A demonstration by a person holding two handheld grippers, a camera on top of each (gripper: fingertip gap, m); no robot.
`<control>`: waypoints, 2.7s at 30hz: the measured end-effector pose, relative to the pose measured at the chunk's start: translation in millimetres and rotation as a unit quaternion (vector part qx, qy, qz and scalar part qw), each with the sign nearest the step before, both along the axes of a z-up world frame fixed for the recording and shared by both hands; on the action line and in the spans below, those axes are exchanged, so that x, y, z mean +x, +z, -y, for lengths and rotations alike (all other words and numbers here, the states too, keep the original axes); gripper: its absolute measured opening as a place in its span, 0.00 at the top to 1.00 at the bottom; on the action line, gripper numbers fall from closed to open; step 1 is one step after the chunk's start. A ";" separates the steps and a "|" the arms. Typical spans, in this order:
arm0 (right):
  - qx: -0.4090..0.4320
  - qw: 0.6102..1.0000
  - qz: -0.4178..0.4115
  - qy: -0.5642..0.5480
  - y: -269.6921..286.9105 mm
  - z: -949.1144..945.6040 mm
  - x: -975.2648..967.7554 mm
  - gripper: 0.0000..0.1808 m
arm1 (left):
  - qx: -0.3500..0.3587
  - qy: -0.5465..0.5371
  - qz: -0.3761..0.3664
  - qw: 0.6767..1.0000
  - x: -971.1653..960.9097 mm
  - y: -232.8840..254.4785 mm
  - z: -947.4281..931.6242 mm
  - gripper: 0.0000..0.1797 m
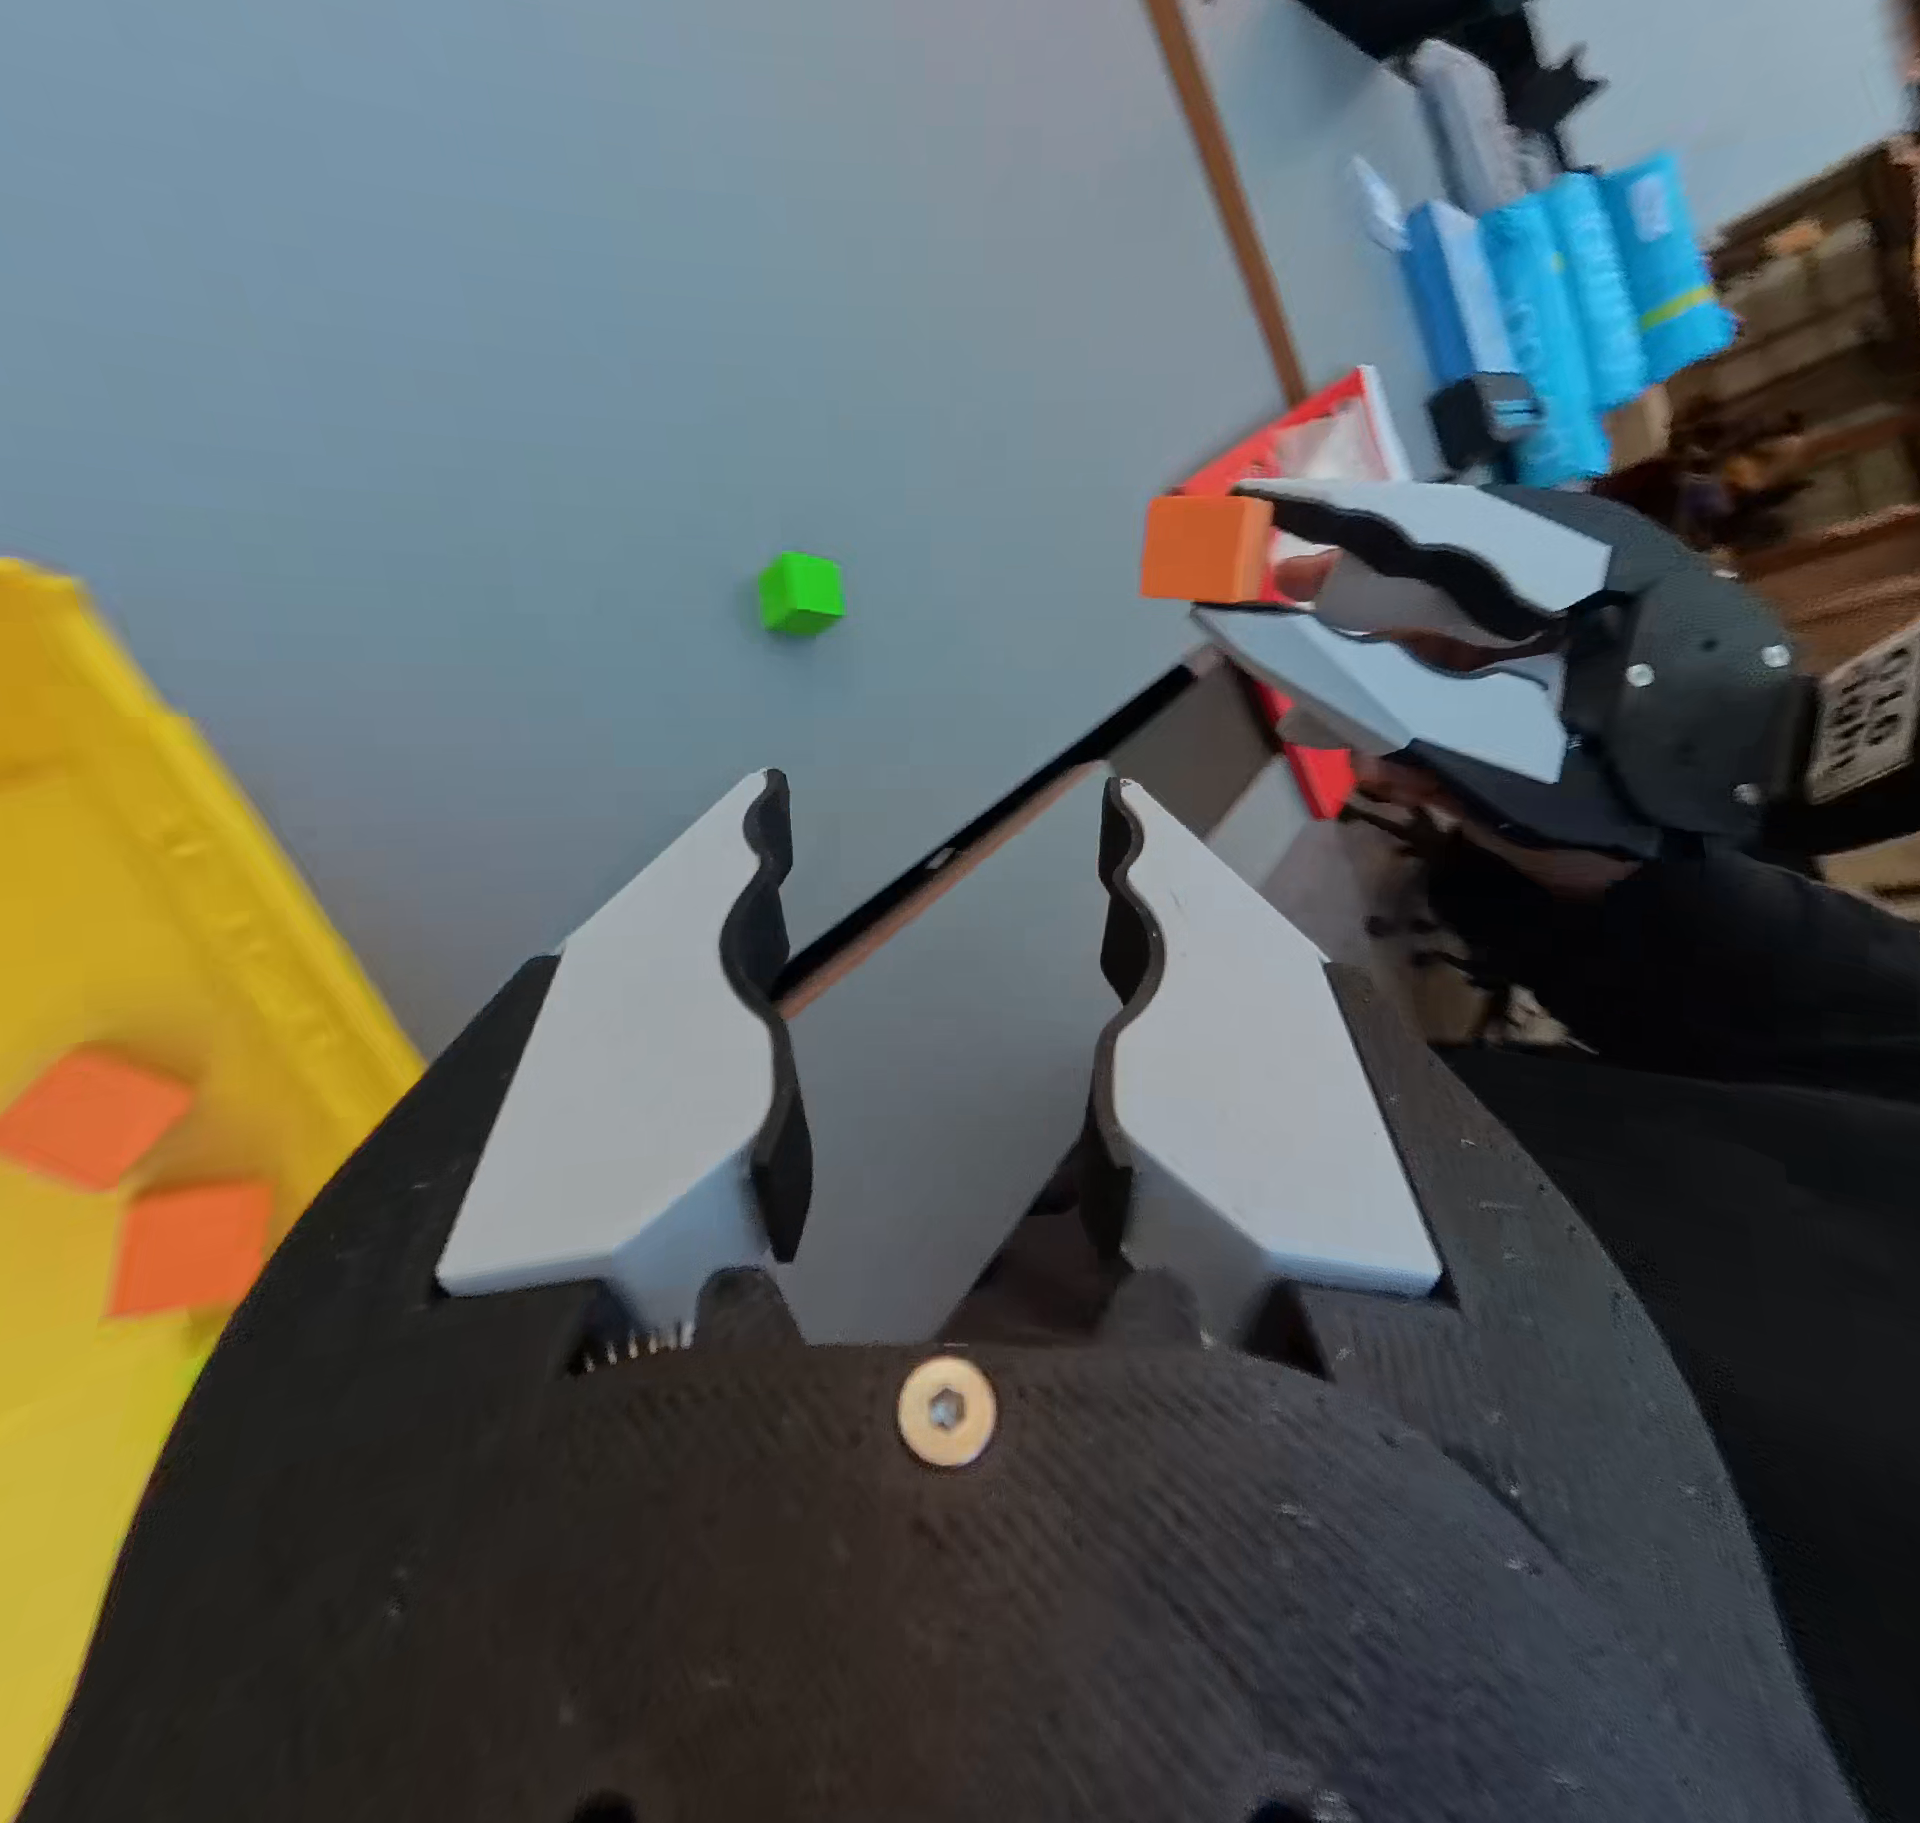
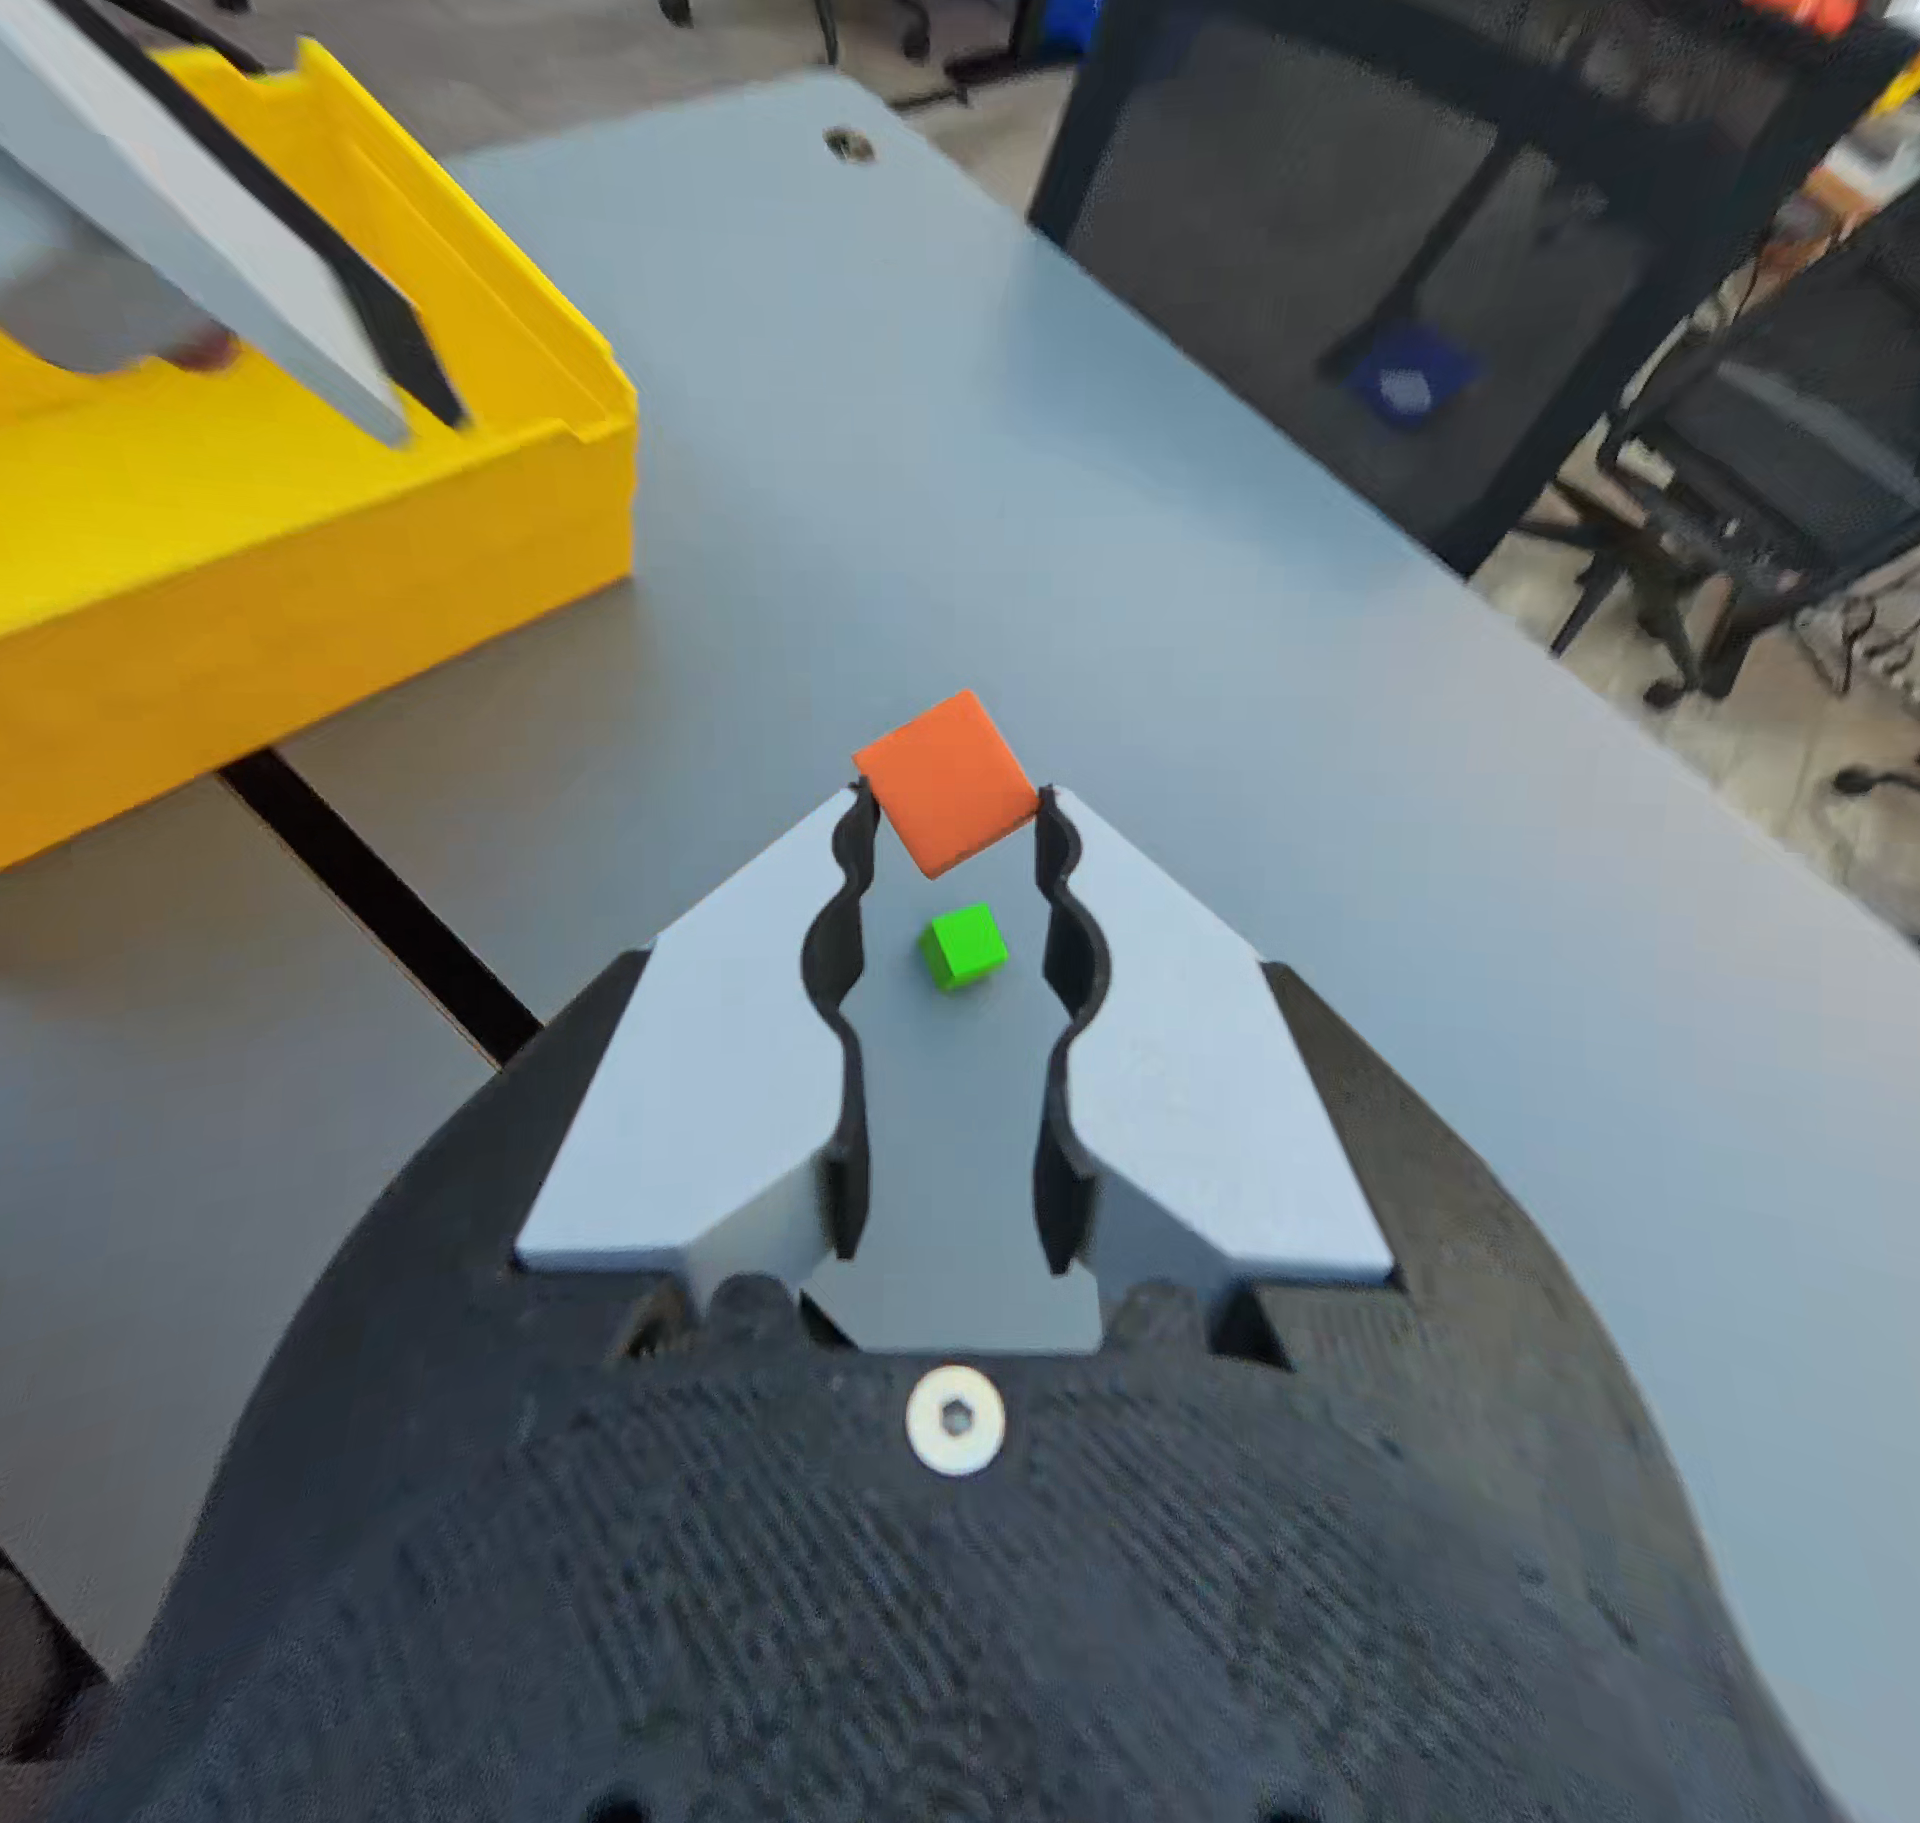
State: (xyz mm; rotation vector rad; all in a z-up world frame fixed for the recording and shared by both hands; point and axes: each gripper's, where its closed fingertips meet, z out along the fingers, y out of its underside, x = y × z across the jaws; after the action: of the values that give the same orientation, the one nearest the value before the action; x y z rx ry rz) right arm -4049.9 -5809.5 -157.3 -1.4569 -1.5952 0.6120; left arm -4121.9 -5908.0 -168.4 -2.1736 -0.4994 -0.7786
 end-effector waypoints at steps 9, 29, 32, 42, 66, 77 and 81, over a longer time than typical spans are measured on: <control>-0.177 0.975 0.116 -0.065 -124.8 -59.3 -18.3 0.84 | -0.232 0.162 -0.213 0.935 -102.4 -110.6 99.5 0.71; -0.200 0.968 0.078 -0.130 -109.7 -65.0 12.7 0.76 | -0.257 0.131 -0.185 0.940 -110.8 -159.7 79.0 0.87; -0.220 0.963 0.046 -0.148 -92.1 -62.5 24.0 0.76 | -0.202 0.180 -0.225 0.936 -130.8 -108.6 71.6 0.87; -0.133 0.983 0.047 -0.121 -73.4 -55.1 28.9 0.80 | -0.010 -0.033 -0.205 0.978 -13.9 -19.6 -88.7 0.86; -0.158 0.979 0.047 -0.120 -78.4 -52.1 55.3 0.82 | -0.074 0.033 -0.266 0.961 -46.0 -19.4 -35.6 0.77; -0.191 0.973 0.041 0.123 -20.5 90.6 -85.9 0.79 | -0.280 0.072 -0.174 0.941 -75.1 -135.4 165.6 0.74; -0.169 0.963 0.093 0.188 -24.6 136.8 -134.8 0.78 | -0.269 0.030 -0.176 0.946 -56.7 -162.4 143.3 0.73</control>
State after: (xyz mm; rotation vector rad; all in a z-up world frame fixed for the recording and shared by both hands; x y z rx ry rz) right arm -4184.8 -5946.3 -181.9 -1.4960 -2.0136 1.0329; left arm -4178.6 -6051.4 -330.8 -2.7085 -0.6410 -0.2111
